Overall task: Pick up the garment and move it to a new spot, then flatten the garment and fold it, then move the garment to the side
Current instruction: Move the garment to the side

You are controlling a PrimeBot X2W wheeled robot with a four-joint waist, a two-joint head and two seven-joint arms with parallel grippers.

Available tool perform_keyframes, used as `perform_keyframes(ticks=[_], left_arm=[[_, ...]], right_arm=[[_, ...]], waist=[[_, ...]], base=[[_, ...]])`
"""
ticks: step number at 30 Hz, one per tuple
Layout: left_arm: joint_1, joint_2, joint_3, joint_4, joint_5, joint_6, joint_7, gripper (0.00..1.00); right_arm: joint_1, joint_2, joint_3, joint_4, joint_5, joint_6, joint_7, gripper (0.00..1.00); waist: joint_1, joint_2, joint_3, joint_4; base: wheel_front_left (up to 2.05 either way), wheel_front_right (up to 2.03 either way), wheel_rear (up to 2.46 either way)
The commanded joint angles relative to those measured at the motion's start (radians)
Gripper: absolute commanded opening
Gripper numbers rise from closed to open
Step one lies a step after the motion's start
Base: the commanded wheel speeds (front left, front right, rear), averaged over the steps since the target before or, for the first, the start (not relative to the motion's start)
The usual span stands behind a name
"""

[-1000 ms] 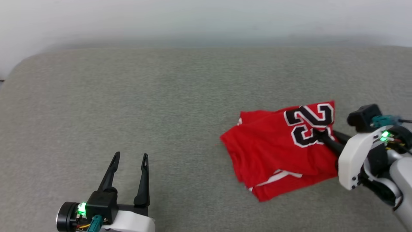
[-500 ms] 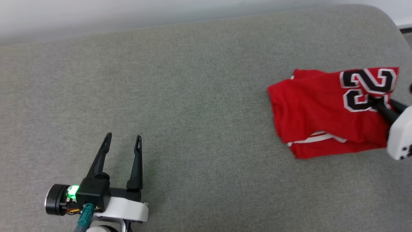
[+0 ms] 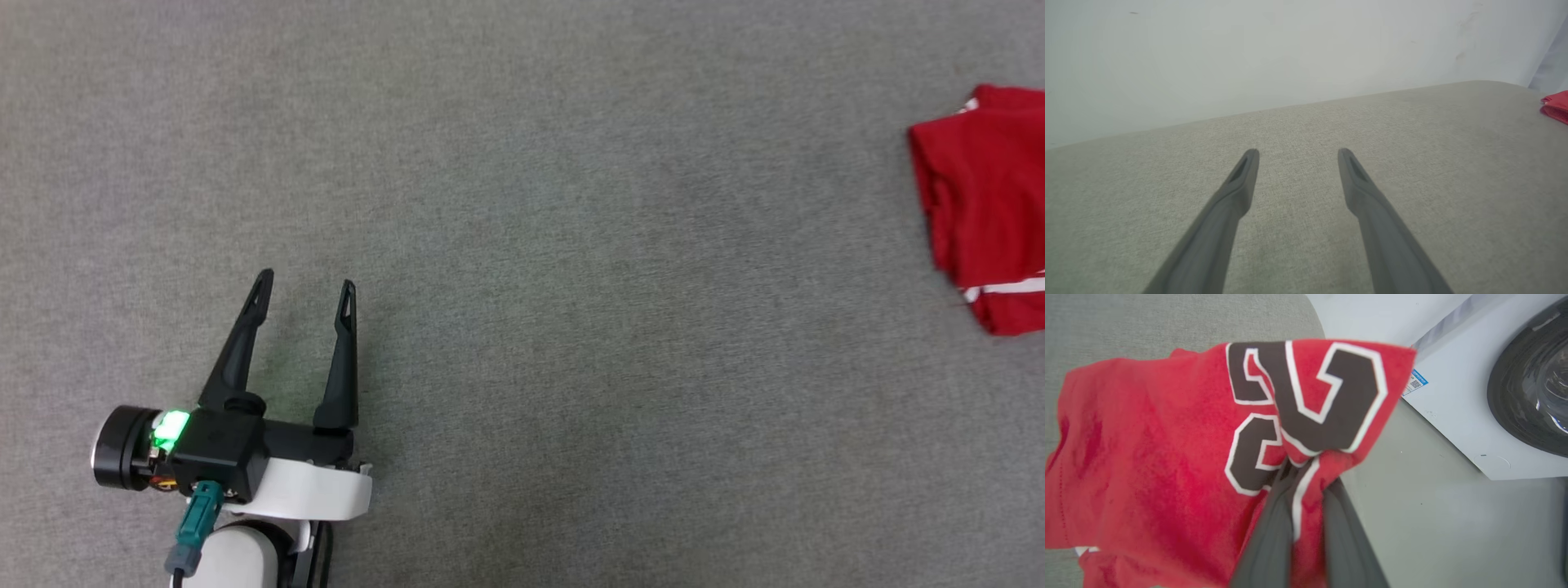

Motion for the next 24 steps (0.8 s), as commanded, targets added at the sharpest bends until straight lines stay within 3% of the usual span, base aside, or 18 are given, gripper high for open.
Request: perform_keyframes(ticks=[1,7,8,9,10,16,24], left_arm=[[-0.029,0.006,-0.002,-0.02,0.006,0.0,-0.002,1.0],[-0.052,0.01,-0.008,-0.025,0.005,0.003,-0.002,1.0],[-0.055,0.009,-0.009,-0.022,0.005,0.005,-0.002,1.0],[-0.056,0.008,-0.009,-0.02,0.004,0.007,-0.002,1.0],[-0.054,0.006,-0.009,-0.017,0.002,0.009,-0.002,1.0],[-0.012,-0.005,-0.003,0.007,-0.011,0.025,-0.002,1.0],[0.055,-0.016,0.004,0.034,-0.021,0.042,-0.002,1.0]], right_arm=[[-0.064,0.01,-0.059,0.088,-0.039,-0.002,-0.021,0.0],[-0.125,0.049,-0.122,0.211,-0.128,-0.002,-0.042,0.0],[-0.131,0.055,-0.13,0.225,-0.14,-0.002,-0.045,0.08],[-0.139,0.059,-0.141,0.242,-0.156,-0.002,-0.052,0.45],[-0.146,0.062,-0.152,0.254,-0.178,-0.002,-0.068,1.0],[-0.125,0.103,-0.183,0.265,-0.312,-0.002,-0.185,1.0],[-0.058,0.204,-0.295,0.067,-0.423,-0.002,-0.437,1.0]], waist=[[-0.0002,0.0,0.059,0.023],[-0.0002,0.0,0.089,0.033],[-0.0002,0.0,0.087,0.035],[-0.0002,0.0,0.083,0.036],[-0.0002,0.0,0.076,0.037],[-0.0002,0.0,-0.028,0.041],[-0.0002,0.0,-0.151,0.08]], base=[[0.0,0.0,0.0],[0.0,0.0,0.0],[0.0,0.0,0.0],[0.0,0.0,0.0],[0.0,0.0,0.0],[0.0,0.0,0.0],[0.0,0.0,0.0]])
